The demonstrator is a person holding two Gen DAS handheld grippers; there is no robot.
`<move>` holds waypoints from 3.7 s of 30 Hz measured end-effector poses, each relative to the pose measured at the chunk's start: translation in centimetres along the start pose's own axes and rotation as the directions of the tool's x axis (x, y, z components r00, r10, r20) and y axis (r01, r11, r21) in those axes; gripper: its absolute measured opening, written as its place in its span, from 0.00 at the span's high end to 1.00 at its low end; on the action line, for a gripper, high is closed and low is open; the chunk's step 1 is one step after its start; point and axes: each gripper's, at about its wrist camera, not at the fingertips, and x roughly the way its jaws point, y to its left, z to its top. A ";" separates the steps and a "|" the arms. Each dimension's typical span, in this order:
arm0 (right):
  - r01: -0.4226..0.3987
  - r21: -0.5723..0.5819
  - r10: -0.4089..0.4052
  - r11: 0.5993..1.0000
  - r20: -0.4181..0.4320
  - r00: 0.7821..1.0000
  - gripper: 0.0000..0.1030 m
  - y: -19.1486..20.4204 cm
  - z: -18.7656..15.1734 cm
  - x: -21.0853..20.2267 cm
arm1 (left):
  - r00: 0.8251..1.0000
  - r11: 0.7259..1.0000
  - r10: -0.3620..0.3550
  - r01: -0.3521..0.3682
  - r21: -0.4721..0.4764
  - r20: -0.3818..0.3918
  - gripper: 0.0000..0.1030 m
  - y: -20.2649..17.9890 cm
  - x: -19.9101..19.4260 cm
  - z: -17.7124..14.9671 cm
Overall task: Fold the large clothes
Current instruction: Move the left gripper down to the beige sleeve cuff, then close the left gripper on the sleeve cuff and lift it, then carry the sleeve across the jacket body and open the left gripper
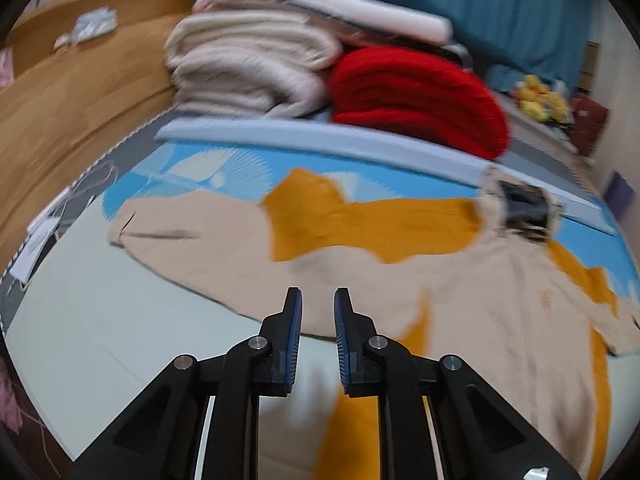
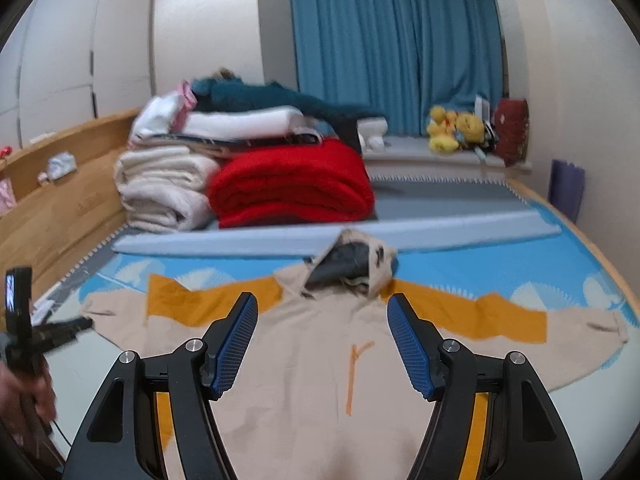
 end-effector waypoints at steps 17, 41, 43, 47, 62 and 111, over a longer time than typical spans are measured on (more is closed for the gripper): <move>-0.083 -0.032 0.076 0.996 -0.174 0.982 0.85 0.7 -2.6 9.3 | 0.990 0.882 0.101 -0.133 -0.452 -0.095 0.86 22.0 13.0 2.1; -0.081 -0.051 0.063 0.995 -0.286 0.956 0.64 1.6 -5.6 12.6 | 0.995 0.782 0.072 -0.098 -0.615 -0.067 0.98 29.7 17.5 1.1; -0.077 -0.049 0.060 0.996 -0.287 0.956 0.64 1.6 -5.6 12.7 | 0.984 0.754 0.162 -0.168 -0.634 -0.068 0.98 30.4 16.4 0.4; -0.076 -0.037 0.062 0.996 -0.295 0.953 0.64 1.6 -5.6 13.0 | 0.987 0.669 0.148 -0.143 -0.729 -0.058 0.94 32.2 15.9 -1.1; 0.000 -0.014 -0.004 1.000 -0.331 0.944 0.64 -0.3 -5.5 13.5 | 0.976 0.800 0.208 -0.132 -0.585 0.064 1.00 27.0 9.6 6.4; -0.033 0.355 0.207 0.934 -0.464 0.861 0.56 -3.5 -10.9 17.9 | 0.935 0.983 -0.109 0.151 0.100 -0.339 0.85 -16.4 5.0 -2.8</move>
